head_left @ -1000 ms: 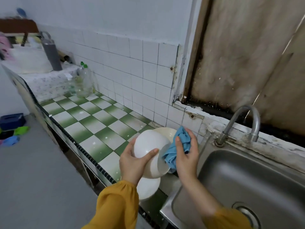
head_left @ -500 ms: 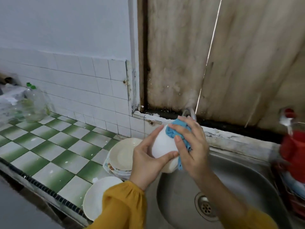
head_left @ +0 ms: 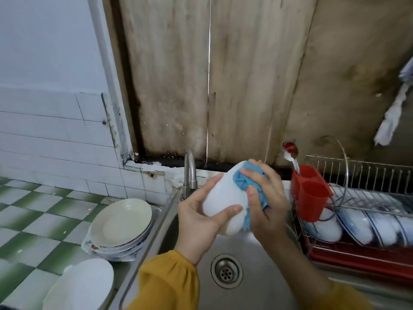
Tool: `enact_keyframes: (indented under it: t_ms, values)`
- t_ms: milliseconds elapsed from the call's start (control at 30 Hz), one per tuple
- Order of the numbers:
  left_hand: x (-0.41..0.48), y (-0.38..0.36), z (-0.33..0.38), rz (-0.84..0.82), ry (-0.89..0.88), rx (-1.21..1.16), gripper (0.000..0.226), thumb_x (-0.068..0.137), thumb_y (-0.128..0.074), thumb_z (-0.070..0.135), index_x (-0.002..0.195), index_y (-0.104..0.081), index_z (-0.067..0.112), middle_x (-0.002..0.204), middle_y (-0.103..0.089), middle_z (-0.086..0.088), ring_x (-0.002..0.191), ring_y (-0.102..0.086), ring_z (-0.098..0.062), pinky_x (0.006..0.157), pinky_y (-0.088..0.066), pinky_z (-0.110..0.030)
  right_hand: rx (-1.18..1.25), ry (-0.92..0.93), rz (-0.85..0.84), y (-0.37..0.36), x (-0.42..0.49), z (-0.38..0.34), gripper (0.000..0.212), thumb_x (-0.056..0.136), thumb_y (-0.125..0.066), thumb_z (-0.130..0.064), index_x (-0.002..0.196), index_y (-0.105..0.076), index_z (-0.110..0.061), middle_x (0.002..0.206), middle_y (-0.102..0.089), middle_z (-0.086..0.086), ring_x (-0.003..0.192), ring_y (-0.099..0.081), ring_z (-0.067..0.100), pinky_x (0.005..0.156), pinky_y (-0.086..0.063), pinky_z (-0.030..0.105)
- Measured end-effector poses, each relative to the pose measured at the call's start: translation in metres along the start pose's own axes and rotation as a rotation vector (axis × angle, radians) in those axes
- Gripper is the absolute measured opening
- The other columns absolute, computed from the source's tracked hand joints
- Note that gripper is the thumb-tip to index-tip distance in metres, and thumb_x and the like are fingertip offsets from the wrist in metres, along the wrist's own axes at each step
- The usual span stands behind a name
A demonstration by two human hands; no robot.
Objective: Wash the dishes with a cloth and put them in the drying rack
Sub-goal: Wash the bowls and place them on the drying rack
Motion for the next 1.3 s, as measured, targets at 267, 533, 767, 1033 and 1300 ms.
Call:
enact_keyframes:
  t_ms: [267,533,767,1033,1300]
  values:
    - [-0.024,-0.035,-0.003,0.041,0.040,-0.074,0.058,0.059,-0.082,0.001,0.106,-0.068,0.032,0.101,-0.072,0.024,0.098,-0.067,0.001,0.079,-0.055,-0.020,0.255,-0.453,0.075,0.040,0.010,0.031,0.023,0.090,-0.050,-0.030,0.100,-0.071,-0.026,0.112,-0.068,0.003,0.108,-0.061,0.015,0.095,-0.046,0.026]
    - [-0.052,-0.049,-0.008,0.299,0.122,-0.309,0.060,0.059,-0.078,0.010,0.113,-0.065,0.031,0.110,-0.073,0.007,0.099,-0.069,-0.012,0.074,-0.058,-0.029,0.073,0.007,0.098,0.055,-0.058,0.028,0.038,0.102,-0.038,-0.037,0.131,-0.052,-0.016,0.145,-0.039,0.009,0.138,-0.036,0.030,0.114,-0.032,0.044]
    - [-0.061,-0.060,-0.021,0.374,0.186,-0.426,0.061,0.068,-0.078,0.020,0.124,-0.060,0.036,0.124,-0.066,0.003,0.113,-0.062,-0.025,0.085,-0.055,-0.042,0.051,0.025,-0.143,0.062,-0.086,0.034,0.043,0.103,-0.031,-0.039,0.143,-0.039,-0.025,0.155,-0.028,-0.001,0.145,-0.024,0.030,0.118,-0.026,0.043]
    - [-0.059,-0.069,-0.011,0.374,0.096,-0.334,0.061,0.073,-0.080,0.021,0.130,-0.059,0.029,0.120,-0.069,0.002,0.112,-0.065,-0.025,0.094,-0.052,-0.052,0.189,0.017,-0.157,0.063,-0.037,0.028,0.040,0.098,-0.041,-0.024,0.138,-0.049,-0.022,0.150,-0.039,-0.003,0.145,-0.028,0.024,0.119,-0.024,0.040]
    - [-0.052,-0.064,-0.007,0.305,0.051,-0.194,0.031,0.087,-0.066,0.036,0.115,-0.064,0.048,0.122,-0.066,0.017,0.107,-0.066,-0.010,0.079,-0.057,-0.034,0.591,-0.578,-0.013,0.062,0.005,0.056,0.028,0.098,-0.046,-0.015,0.116,-0.064,-0.026,0.124,-0.061,-0.002,0.109,-0.059,0.004,0.087,-0.046,0.016]
Point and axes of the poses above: each hand's wrist, its own x-axis towards the middle knuckle, its own y-axis out of the back of the hand, z = x × y, the point moved 4 cm from there along x, towards the middle knuckle
